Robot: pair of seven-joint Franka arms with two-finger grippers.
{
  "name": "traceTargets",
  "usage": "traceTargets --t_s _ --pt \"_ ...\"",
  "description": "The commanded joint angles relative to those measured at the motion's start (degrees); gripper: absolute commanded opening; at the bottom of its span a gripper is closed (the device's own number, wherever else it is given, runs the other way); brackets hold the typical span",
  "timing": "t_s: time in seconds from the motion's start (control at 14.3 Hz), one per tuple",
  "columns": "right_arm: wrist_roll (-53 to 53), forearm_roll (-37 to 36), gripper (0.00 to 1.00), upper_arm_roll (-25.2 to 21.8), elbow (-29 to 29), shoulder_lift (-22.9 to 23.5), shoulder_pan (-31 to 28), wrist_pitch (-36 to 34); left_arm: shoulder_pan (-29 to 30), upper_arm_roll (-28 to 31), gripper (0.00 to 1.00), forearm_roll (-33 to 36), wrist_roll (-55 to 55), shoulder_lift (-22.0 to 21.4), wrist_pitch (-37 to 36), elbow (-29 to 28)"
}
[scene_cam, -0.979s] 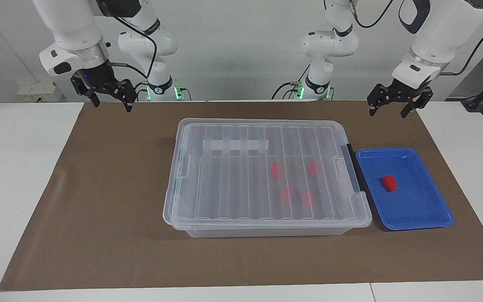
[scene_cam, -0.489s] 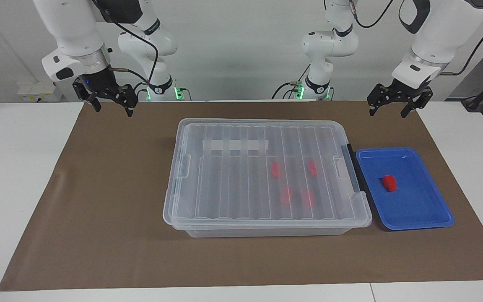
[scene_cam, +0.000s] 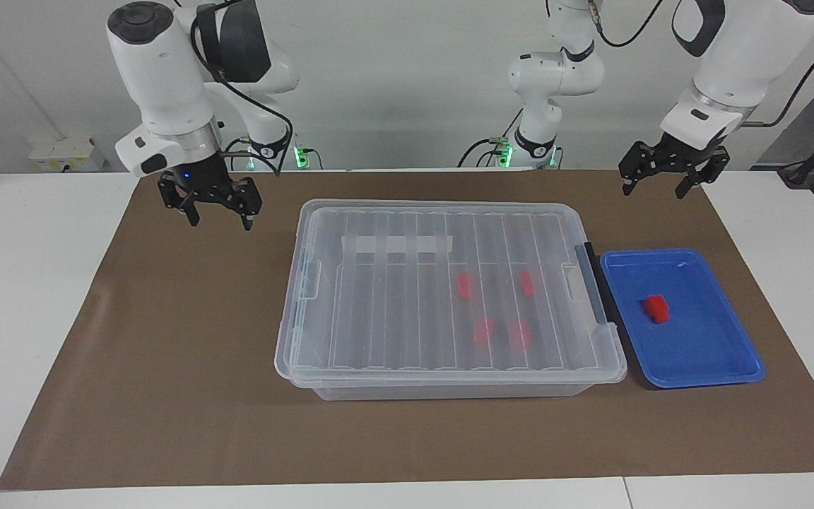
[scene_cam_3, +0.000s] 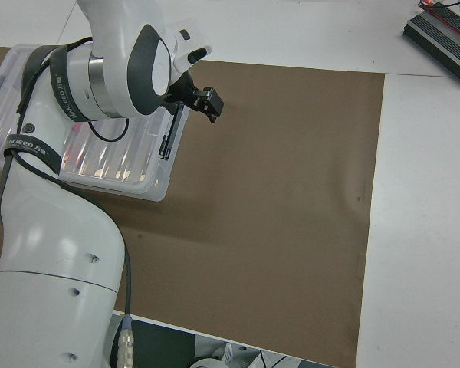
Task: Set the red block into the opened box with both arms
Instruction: 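Move the right gripper to the clear lid's nearest edge and grip it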
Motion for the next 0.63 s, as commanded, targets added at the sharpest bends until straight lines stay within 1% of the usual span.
traceTargets --t_s 0.0,0.56 --pt "-0.39 0.53 1.00 0.08 -0.59 2.64 1.32 4.03 -0.06 0.31 1.00 -0.62 -0.37 -0.62 -0.57 0.11" --pt "0.40 0.53 1.00 0.17 -0.50 8.79 4.31 10.89 -0.15 0.31 1.00 -0.62 -0.37 -0.62 -0.57 0.11"
